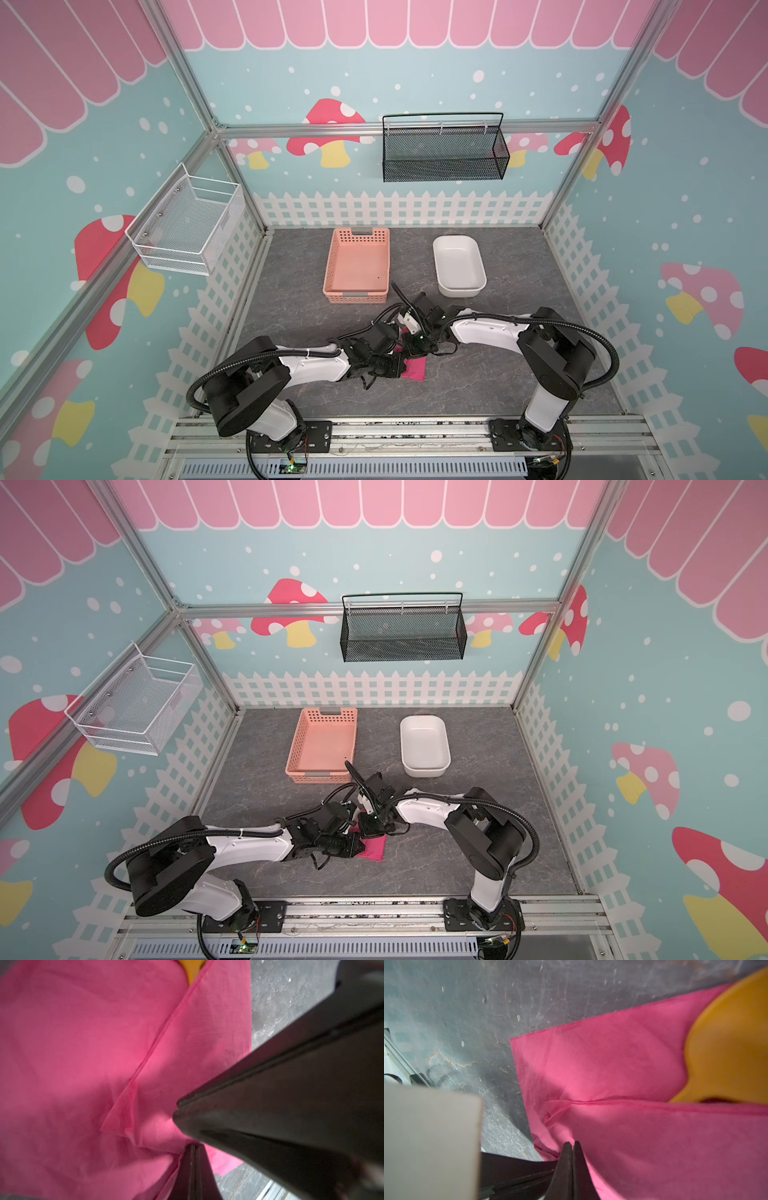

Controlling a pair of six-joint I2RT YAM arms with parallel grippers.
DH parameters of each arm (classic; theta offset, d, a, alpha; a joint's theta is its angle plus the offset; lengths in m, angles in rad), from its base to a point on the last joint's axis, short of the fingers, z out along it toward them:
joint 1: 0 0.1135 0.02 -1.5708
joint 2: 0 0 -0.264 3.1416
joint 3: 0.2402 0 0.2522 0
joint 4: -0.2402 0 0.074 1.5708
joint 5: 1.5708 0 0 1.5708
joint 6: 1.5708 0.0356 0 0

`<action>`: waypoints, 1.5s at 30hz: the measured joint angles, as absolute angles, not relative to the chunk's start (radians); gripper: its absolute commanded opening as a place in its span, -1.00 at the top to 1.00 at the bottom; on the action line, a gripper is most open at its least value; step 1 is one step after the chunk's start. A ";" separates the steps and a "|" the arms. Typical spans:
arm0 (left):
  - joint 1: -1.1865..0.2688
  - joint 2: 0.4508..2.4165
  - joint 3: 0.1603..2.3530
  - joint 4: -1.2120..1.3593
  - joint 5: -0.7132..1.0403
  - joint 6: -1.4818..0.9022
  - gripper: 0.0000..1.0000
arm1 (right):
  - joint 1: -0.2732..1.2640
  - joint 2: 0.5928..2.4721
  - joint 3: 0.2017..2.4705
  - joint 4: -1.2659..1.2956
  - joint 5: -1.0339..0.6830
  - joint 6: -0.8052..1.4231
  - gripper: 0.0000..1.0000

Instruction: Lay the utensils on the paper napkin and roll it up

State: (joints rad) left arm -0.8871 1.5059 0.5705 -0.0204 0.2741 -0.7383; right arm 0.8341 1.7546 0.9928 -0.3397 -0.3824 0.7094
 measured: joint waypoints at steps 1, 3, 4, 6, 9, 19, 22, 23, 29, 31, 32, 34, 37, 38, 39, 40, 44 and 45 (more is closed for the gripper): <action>-0.887 1.506 0.570 -0.020 0.274 -0.738 0.94 | 0.835 1.755 0.993 -0.343 -0.385 0.707 0.94; -0.887 1.505 0.570 -0.020 0.274 -0.739 0.94 | 0.839 1.755 0.993 -0.351 -0.386 0.702 0.95; -0.887 1.505 0.570 -0.020 0.274 -0.739 0.94 | 0.841 1.755 0.993 -0.356 -0.384 0.701 0.95; -0.887 1.505 0.570 -0.020 0.274 -0.741 0.94 | 0.845 1.755 0.993 -0.368 -0.374 0.696 0.95; -0.887 1.505 0.570 -0.020 0.274 -0.746 0.94 | 0.846 1.761 0.999 -0.391 -0.347 0.688 0.95; -0.887 1.505 0.570 -0.020 0.274 -0.756 0.94 | 0.844 1.814 1.065 -0.406 -0.258 0.679 0.95; -0.887 1.505 0.570 -0.020 0.274 -0.756 0.94 | 0.844 1.821 1.085 -0.417 -0.228 0.673 0.95; -0.887 1.505 0.570 -0.020 0.274 -0.756 0.94 | 0.844 1.824 1.092 -0.423 -0.220 0.672 0.95; -0.887 1.505 0.570 -0.020 0.274 -0.756 0.94 | 0.844 1.834 1.140 -0.467 -0.189 0.656 0.95; -0.887 1.505 0.570 -0.020 0.274 -0.756 0.94 | 0.844 1.834 1.154 -0.478 -0.183 0.651 0.95; -0.887 1.505 0.570 -0.020 0.274 -0.756 0.94 | 0.844 1.834 1.161 -0.483 -0.179 0.649 0.95; -0.887 1.505 0.570 -0.020 0.274 -0.756 0.94 | 0.844 1.834 1.171 -0.493 -0.175 0.644 0.95; -0.887 1.505 0.570 -0.020 0.274 -0.756 0.94 | 0.844 1.834 1.178 -0.506 -0.167 0.640 0.95; -0.887 1.505 0.570 -0.020 0.274 -0.756 0.94 | 0.844 1.834 1.178 -0.511 -0.163 0.638 0.95; -0.887 1.505 0.570 -0.020 0.274 -0.756 0.94 | 0.844 1.834 1.179 -0.518 -0.155 0.637 0.95; -0.887 1.505 0.570 -0.020 0.274 -0.756 0.94 | 0.844 1.834 1.180 -0.524 -0.149 0.636 0.95; -0.887 1.505 0.570 -0.020 0.274 -0.756 0.94 | 0.844 1.838 1.181 -0.540 -0.126 0.631 0.95; -0.887 1.505 0.570 -0.020 0.274 -0.756 0.94 | 0.844 1.843 1.182 -0.543 -0.122 0.628 0.95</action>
